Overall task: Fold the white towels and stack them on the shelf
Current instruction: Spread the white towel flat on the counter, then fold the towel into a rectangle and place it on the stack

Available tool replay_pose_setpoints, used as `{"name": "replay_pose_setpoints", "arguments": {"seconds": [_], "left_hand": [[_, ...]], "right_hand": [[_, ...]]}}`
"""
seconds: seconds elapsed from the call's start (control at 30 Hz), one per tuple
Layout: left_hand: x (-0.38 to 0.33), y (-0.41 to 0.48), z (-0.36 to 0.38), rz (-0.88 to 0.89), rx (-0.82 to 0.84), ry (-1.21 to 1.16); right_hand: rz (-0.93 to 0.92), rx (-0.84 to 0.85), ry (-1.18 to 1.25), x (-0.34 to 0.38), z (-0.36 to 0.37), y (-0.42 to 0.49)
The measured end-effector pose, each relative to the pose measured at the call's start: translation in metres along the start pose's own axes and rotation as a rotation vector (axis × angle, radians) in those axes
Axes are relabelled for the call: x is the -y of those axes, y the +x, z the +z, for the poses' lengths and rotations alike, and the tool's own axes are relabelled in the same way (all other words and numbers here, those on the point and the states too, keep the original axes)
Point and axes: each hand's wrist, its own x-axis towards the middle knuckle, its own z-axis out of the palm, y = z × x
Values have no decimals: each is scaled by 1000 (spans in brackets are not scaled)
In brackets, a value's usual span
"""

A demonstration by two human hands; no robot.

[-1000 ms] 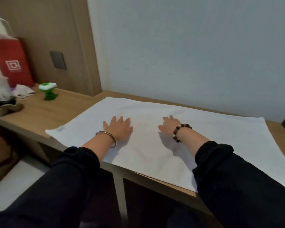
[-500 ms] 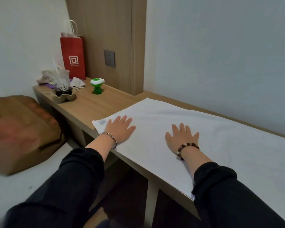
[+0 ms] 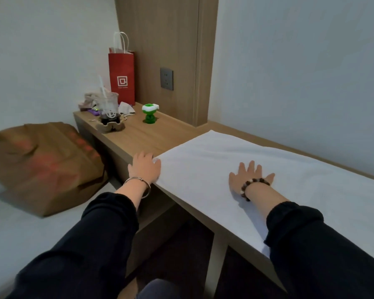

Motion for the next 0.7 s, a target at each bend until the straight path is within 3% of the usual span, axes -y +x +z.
{"name": "replay_pose_setpoints", "arguments": {"seconds": [0.1, 0.23, 0.3, 0.47, 0.57, 0.7], "left_hand": [[6, -6, 1, -242, -204, -282], [11, -6, -1, -530, -112, -745], [12, -5, -3, -561, -99, -782], [-15, -14, -14, -258, -229, -777], [-60, -27, -32, -114, -117, -853], [-150, -60, -51, 112, 26, -986]], "right_hand": [[-183, -74, 41, 29, 11, -8], [-183, -88, 31, 33, 19, -9], [-177, -81, 38, 32, 18, -8], [-228, -50, 73, 31, 12, -8], [-267, 11, 498, 11, -10, -5], [-120, -241, 822, -64, -45, -4]]}}
